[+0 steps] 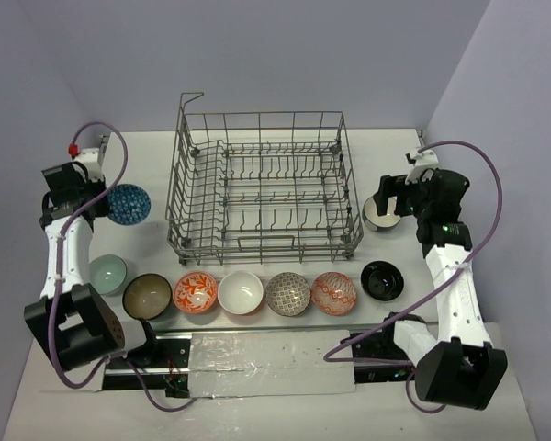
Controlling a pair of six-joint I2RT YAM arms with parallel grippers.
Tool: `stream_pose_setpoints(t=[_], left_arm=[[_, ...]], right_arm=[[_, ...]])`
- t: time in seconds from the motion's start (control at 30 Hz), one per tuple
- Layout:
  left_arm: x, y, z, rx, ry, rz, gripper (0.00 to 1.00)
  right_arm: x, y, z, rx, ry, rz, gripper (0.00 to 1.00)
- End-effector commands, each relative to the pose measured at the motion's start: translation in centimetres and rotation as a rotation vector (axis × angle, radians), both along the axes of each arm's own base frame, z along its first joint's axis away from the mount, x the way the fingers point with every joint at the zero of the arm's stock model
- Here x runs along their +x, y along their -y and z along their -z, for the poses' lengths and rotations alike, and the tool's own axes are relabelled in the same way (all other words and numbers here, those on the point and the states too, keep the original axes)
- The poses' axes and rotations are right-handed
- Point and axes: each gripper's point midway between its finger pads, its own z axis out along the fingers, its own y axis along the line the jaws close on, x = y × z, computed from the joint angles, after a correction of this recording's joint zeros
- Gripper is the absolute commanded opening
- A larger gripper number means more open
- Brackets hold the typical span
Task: Load the bowls into the dish rack
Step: Pick up the bowl from the corner of the board, then pass from the left arm to the right
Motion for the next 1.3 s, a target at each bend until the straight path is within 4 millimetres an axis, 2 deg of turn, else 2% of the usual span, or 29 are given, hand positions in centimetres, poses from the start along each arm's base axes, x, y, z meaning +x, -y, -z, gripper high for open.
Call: stream_pose_setpoints(t=[0.0, 0.23, 0.27, 0.4, 0.43, 0.63, 0.8, 0.83, 0.87, 0.9, 0.97, 1.0, 1.07, 1.1, 1.23, 1.27], left_arm=[[1.4, -1.2, -7.8, 0.045, 0.2, -0.072, 0.0], [1.2, -1.0, -14.2, 0.066, 0.335, -0.082, 0.0], [1.3, -0.9, -15.7, 0.063, 0.365, -0.091, 0.0], [1.2, -0.6, -19.2, 0.057, 0.436, -0.096, 0.0], [1.1, -0.5, -20.6, 0.061, 0.463, -0.091, 0.0], [1.5, 1.4, -23.6, 0.004, 0.481, -0.022, 0.0], [2.6, 3.6, -24.2, 0.01, 0.472, 0.015, 0.0], [2.9, 4.9, -24.6, 0.007, 0.477, 0.045, 0.0], [3.3, 5.2, -24.4, 0.013, 0.47, 0.039, 0.0], [3.7, 6.7, -24.8, 0.005, 0.476, 0.069, 0.0], [4.5, 7.7, -24.4, 0.003, 0.461, 0.079, 0.0], [4.7, 9.1, -24.8, -0.006, 0.471, 0.108, 0.0], [5.6, 10.2, -24.4, -0.009, 0.456, 0.124, 0.0], [5.8, 11.6, -24.7, -0.015, 0.464, 0.154, 0.0], [7.6, 15.6, -23.7, -0.033, 0.434, 0.241, 0.0], [7.8, 16.3, -23.6, -0.036, 0.429, 0.255, 0.0]], right_arm=[[-0.1, -0.4, -2.5, -0.007, 0.096, -0.036, 1.0], [-0.5, -0.2, -2.7, 0.021, 0.101, -0.045, 1.0], [-0.6, -0.1, -2.8, 0.021, 0.105, -0.045, 1.0], [-0.9, 0.1, -3.2, 0.029, 0.117, -0.043, 1.0], [-0.9, 0.3, -3.3, 0.031, 0.119, -0.036, 1.0], [-1.4, -0.4, -4.3, 0.059, 0.135, -0.062, 1.0], [-1.9, -0.7, -5.0, 0.048, 0.174, -0.078, 1.0], [-1.9, -0.8, -5.0, 0.049, 0.174, -0.081, 1.0], [-1.9, -0.8, -4.9, 0.054, 0.163, -0.081, 1.0], [-1.9, -0.8, -4.9, 0.054, 0.159, -0.085, 1.0], [-1.8, -0.9, -4.6, 0.058, 0.143, -0.09, 1.0], [-1.8, -0.8, -4.6, 0.055, 0.144, -0.091, 1.0], [-1.9, -0.9, -4.7, 0.055, 0.146, -0.091, 1.0], [-1.9, -0.9, -4.8, 0.056, 0.145, -0.091, 1.0], [-2.1, -1.4, -5.1, 0.078, 0.115, -0.116, 1.0], [-2.1, -1.6, -5.7, 0.081, 0.12, -0.127, 1.0]])
